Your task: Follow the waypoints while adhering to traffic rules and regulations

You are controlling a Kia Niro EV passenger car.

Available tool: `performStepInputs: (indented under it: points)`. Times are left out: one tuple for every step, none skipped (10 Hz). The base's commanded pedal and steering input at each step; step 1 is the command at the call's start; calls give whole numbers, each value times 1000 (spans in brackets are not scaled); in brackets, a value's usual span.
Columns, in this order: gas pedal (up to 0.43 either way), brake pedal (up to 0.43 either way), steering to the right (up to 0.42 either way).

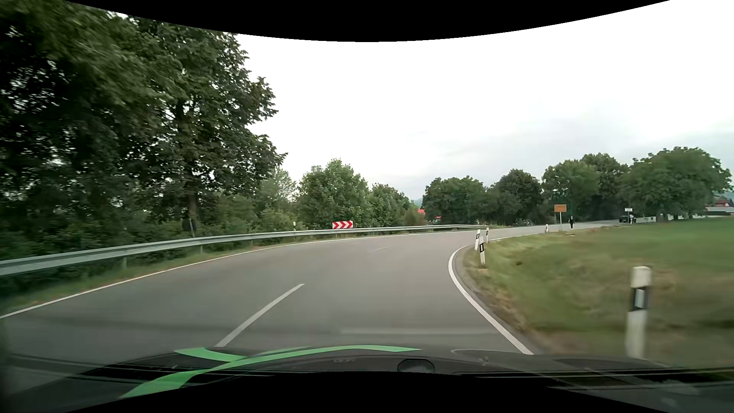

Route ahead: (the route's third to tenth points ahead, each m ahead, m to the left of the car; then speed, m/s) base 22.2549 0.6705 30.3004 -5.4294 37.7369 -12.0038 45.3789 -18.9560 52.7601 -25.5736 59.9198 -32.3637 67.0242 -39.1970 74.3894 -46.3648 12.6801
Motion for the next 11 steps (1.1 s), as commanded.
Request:
performStepInputs:
  points:
    - [0, 262, 43]
    - [0, 226, 49]
    - [0, 213, 54]
    - [0, 201, 59]
    - [0, 195, 64]
    - [0, 189, 71]
    - [0, 183, 76]
    - [0, 171, 80]
    - [0, 165, 83]
    - [0, 159, 90]
    - [0, 159, 96]
